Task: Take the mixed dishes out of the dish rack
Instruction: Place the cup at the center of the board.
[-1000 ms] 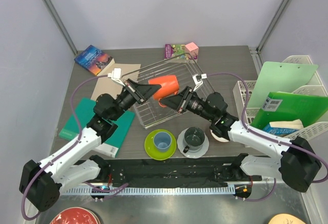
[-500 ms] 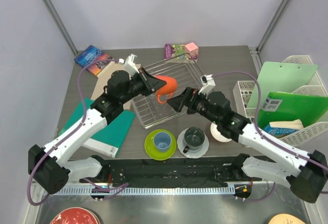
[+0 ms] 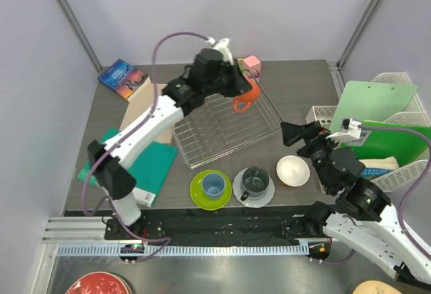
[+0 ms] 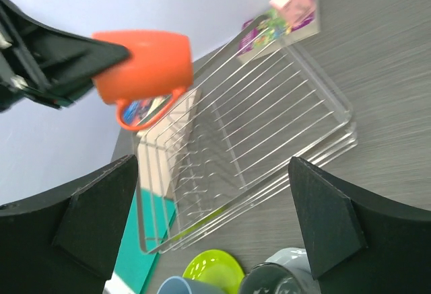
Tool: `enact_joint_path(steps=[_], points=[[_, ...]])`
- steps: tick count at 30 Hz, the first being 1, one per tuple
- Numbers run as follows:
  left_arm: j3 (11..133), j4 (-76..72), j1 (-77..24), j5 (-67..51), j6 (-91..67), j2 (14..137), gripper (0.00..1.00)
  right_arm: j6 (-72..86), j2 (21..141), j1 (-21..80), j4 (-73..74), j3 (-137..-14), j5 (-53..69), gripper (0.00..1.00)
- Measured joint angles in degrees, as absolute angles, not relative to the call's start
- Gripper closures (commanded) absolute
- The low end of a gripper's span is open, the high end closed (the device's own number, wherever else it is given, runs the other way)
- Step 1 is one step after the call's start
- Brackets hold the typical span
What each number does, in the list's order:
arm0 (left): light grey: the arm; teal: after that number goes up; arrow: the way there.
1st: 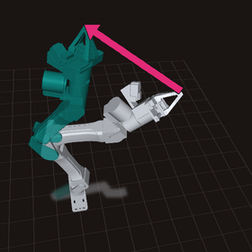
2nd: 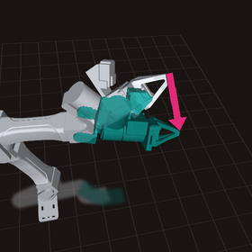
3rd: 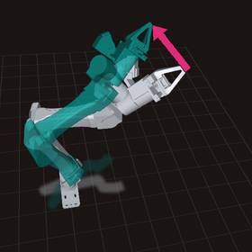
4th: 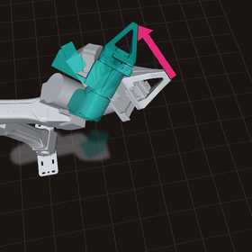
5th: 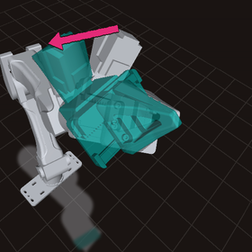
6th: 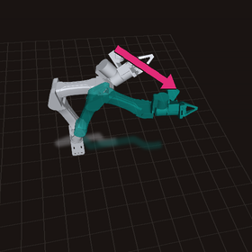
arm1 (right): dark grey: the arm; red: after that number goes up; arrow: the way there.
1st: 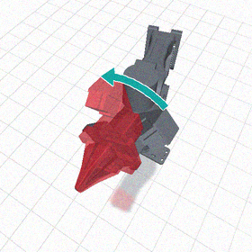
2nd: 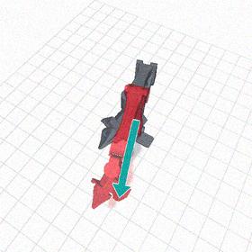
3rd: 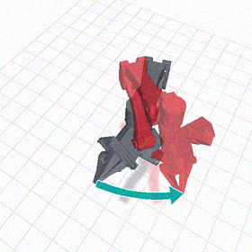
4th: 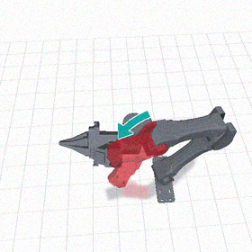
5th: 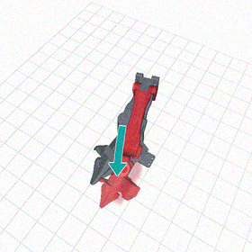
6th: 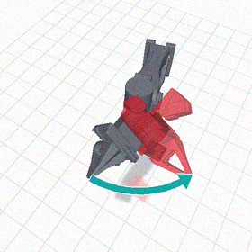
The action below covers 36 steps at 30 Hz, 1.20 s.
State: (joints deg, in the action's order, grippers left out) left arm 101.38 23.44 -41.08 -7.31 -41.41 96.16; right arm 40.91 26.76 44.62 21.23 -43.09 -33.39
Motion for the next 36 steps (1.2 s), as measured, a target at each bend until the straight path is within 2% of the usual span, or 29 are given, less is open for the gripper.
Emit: enact_joint_path(steps=[3,9,13,18,27,36], points=[[109.60,29.10,-47.13,-4.03,-36.84,104.31,0.99,40.88,25.71,44.62,25.91,-45.82,-37.50,0.02],[118.24,39.22,-56.38,-2.72,-30.87,113.86,1.00,40.97,21.96,44.62,32.23,-50.72,-45.39,0.04],[127.44,45.10,-58.50,-2.72,-27.35,119.70,1.00,41.23,15.11,44.62,30.79,-49.98,-47.35,0.08],[138.17,47.62,-59.92,-1.04,-23.33,126.43,1.00,41.17,7.33,44.58,27.44,-46.13,-48.34,0.09],[139.50,48.95,-60.97,2.07,-19.18,131.17,0.99,40.10,18.26,44.56,27.07,-47.37,-45.78,0.08],[139.94,49.12,-61.76,2.72,-18.52,133.23,1.00,40.25,19.49,44.56,27.05,-47.31,-44.77,0.08]])
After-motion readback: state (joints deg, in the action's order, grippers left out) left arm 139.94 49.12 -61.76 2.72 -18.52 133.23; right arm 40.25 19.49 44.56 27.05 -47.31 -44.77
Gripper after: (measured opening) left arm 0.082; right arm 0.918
